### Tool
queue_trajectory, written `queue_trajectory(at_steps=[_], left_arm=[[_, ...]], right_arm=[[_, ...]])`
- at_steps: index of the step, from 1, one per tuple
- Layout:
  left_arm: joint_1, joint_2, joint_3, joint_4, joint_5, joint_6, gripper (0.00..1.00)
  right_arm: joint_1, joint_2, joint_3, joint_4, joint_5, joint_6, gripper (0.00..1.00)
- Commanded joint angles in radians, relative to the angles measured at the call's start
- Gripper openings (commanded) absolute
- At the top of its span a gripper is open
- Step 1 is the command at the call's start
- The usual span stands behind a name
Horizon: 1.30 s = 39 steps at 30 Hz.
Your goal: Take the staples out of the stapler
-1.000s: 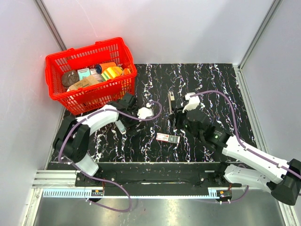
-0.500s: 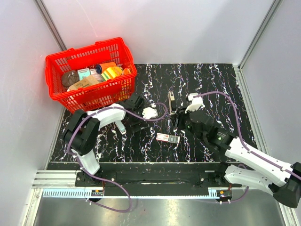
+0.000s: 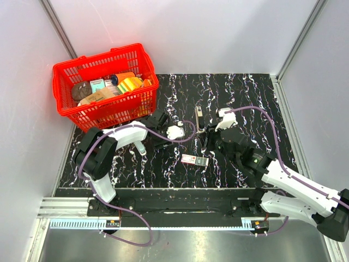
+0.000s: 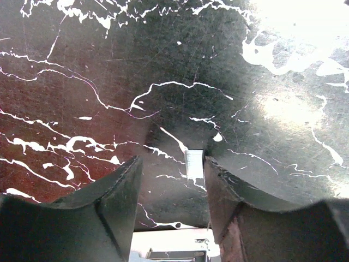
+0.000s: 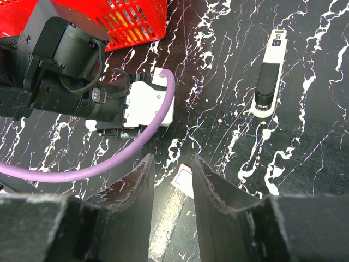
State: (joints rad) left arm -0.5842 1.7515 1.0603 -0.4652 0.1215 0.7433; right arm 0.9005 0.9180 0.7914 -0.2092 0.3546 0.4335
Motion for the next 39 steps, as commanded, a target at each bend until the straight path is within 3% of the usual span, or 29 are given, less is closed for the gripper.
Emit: queue_trajectory(at_steps=[1, 11, 16, 22, 26, 30, 32, 39], left_arm=[[-0.003, -0.006, -0.017, 0.008, -0.019, -0.002, 0.50], [0.006, -0.113, 0.070, -0.098, 0.133, -0.114, 0.34], [0.056, -0.200, 0.162, -0.174, 0.274, -0.209, 0.34], [0.196, -0.342, 0.296, -0.248, 0.510, -0.358, 0.34], [0.286, -0.420, 0.369, -0.257, 0.722, -0.508, 0.35], [0.319, -0.490, 0.388, -0.224, 0.820, -0.610, 0.37], [0.305, -0.527, 0.363, -0.221, 0.796, -0.582, 0.43], [0.152, -0.482, 0.178, -0.256, 0.272, -0.360, 0.66]], right_arm=[[-0.006, -0.008, 0.037, 0.007, -0.005, -0.018, 0.38], [-0.008, -0.013, 0.103, -0.045, -0.020, -0.016, 0.38], [-0.008, -0.030, 0.137, -0.068, -0.037, -0.004, 0.38], [-0.008, -0.038, 0.184, -0.076, -0.092, 0.017, 0.38], [-0.008, -0.018, 0.224, -0.026, -0.198, 0.030, 0.39], [-0.008, 0.018, 0.259, 0.019, -0.279, 0.065, 0.39], [-0.008, 0.025, 0.256, 0.034, -0.299, 0.076, 0.40], [-0.008, -0.018, 0.175, 0.016, -0.235, 0.094, 0.49]])
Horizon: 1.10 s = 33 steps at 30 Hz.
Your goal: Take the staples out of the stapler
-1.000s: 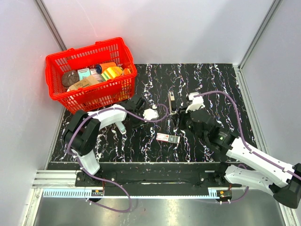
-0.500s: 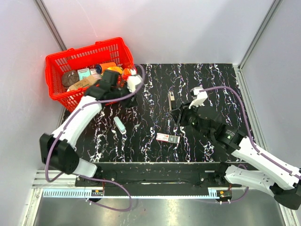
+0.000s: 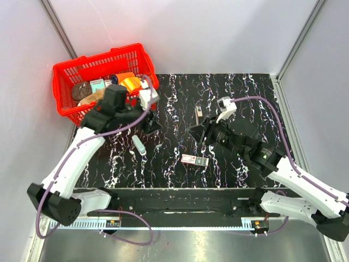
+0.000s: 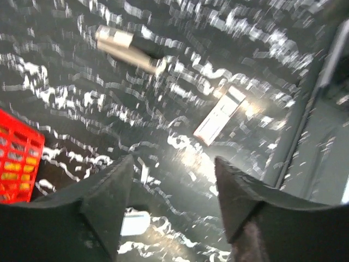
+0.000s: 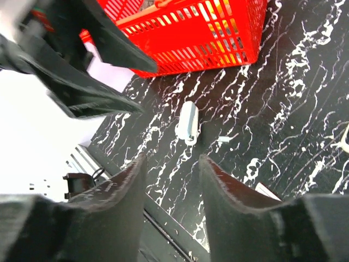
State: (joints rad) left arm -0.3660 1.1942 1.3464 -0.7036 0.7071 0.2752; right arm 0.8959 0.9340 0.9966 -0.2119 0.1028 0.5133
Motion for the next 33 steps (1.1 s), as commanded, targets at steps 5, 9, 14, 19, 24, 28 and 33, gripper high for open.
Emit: queue_trajectory(at_steps=[5, 9, 14, 19, 24, 28, 33], left_arm=[[-0.142, 0.192, -0.197, 0.068, -0.572, 0.130, 0.99], [-0.143, 0.228, -0.153, 0.114, -0.661, 0.108, 0.99], [-0.035, 0.335, -0.035, 0.008, -0.547, 0.087, 0.98], [-0.151, 0.395, -0.061, 0.039, -0.739, 0.123, 0.67], [-0.215, 0.447, -0.145, 0.093, -0.785, 0.110, 0.68], [-0.215, 0.467, -0.187, 0.116, -0.747, 0.099, 0.68], [-0.218, 0.504, -0.207, 0.122, -0.735, 0.102, 0.67]], right_arm=[[-0.005, -0.049, -0.047, -0.059, 0.083, 0.014, 0.81], [-0.006, -0.057, -0.046, -0.119, 0.120, 0.025, 0.99], [-0.006, -0.057, -0.047, -0.147, 0.098, 0.017, 1.00], [-0.006, -0.061, -0.058, -0.161, 0.120, 0.010, 0.99], [-0.008, -0.070, -0.082, -0.138, 0.129, 0.027, 0.99], [-0.008, -0.073, -0.088, -0.126, 0.124, 0.034, 0.99], [-0.006, -0.072, -0.092, -0.119, 0.118, 0.042, 0.97]])
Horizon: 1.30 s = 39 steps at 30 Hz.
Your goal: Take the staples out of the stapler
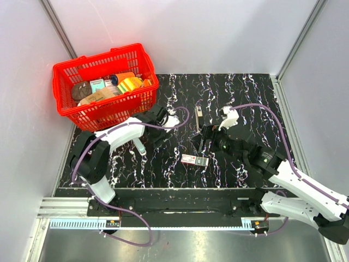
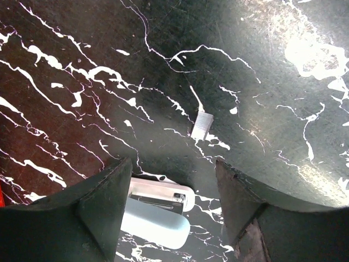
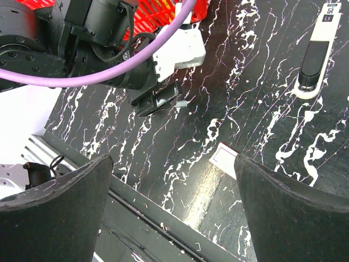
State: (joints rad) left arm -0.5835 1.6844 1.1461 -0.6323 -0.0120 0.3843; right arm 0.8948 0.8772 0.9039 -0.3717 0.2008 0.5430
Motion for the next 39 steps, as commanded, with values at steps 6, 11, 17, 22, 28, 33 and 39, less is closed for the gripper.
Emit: queue_trajectory(at_steps=[6, 11, 17, 22, 28, 33, 39], left_arm=[[-0.025, 0.076, 0.006, 0.052, 0.004, -0.001, 0.65], [-0.039, 0.123, 0.026, 0.052, 0.007, -0.004, 0.63], [-0.047, 0.144, 0.033, 0.051, 0.060, 0.014, 0.59], [-0.049, 0.158, 0.027, 0.045, 0.081, 0.027, 0.50], [-0.049, 0.170, 0.035, 0.033, 0.113, 0.036, 0.47], [-0.050, 0.184, 0.052, 0.031, 0.109, 0.041, 0.46], [-0.050, 0.196, 0.052, 0.028, 0.101, 0.039, 0.37]], right_arm=[[-0.004, -0.003, 0.000, 0.051, 0.009, 0.018, 0.91], [-0.007, -0.001, 0.001, 0.050, 0.012, 0.017, 0.89], [-0.007, 0.005, 0.003, 0.050, 0.011, 0.015, 0.84], [-0.007, 0.020, 0.010, 0.050, 0.012, 0.012, 0.81], [-0.007, 0.029, 0.016, 0.051, 0.018, 0.011, 0.80], [-0.007, 0.039, 0.024, 0.050, 0.009, 0.011, 0.79], [-0.007, 0.040, 0.026, 0.051, 0.009, 0.009, 0.79]])
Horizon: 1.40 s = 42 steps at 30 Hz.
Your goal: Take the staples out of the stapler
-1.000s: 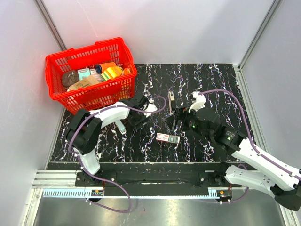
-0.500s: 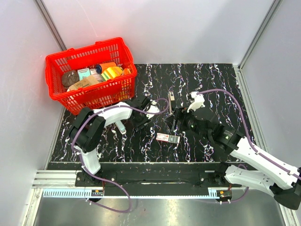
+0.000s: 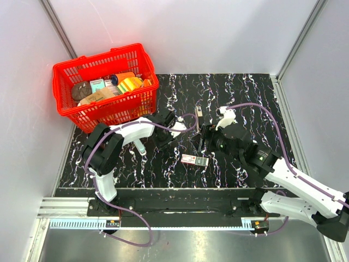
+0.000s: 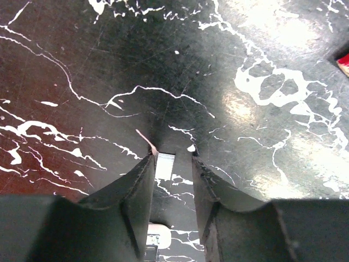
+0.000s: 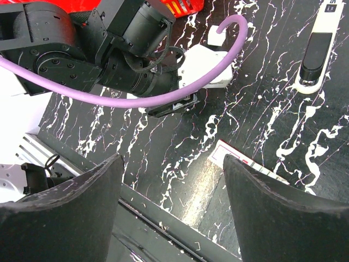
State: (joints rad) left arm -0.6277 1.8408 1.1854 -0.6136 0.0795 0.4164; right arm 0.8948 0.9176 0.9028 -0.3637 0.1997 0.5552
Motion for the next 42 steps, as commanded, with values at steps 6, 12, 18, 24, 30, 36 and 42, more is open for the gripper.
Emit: queue_trajectory(at_steps=[6, 12, 18, 24, 30, 36, 42], left_arm=[[-0.006, 0.025, -0.009, 0.009, -0.004, 0.010, 0.34], [-0.006, 0.021, -0.021, 0.012, -0.026, 0.021, 0.32], [-0.004, 0.021, -0.021, 0.020, -0.043, 0.022, 0.05], [-0.003, 0.006, -0.020, 0.018, -0.050, 0.021, 0.01], [-0.003, -0.031, 0.017, -0.014, -0.027, 0.010, 0.00], [0.026, -0.112, 0.169, -0.115, 0.124, -0.042, 0.00], [0.137, -0.190, 0.348, -0.179, 0.466, -0.146, 0.00]], right_arm=[[-0.007, -0.002, 0.027, 0.042, 0.009, -0.009, 0.79], [-0.007, 0.000, 0.030, 0.039, 0.009, -0.012, 0.78], [-0.008, -0.005, 0.036, 0.023, 0.015, -0.018, 0.77], [-0.008, -0.002, 0.050, 0.006, 0.021, -0.026, 0.77], [-0.008, -0.005, 0.065, -0.009, 0.030, -0.041, 0.77], [-0.010, -0.022, 0.080, -0.027, 0.041, -0.047, 0.77], [-0.010, -0.056, 0.116, -0.040, 0.041, -0.046, 0.77]])
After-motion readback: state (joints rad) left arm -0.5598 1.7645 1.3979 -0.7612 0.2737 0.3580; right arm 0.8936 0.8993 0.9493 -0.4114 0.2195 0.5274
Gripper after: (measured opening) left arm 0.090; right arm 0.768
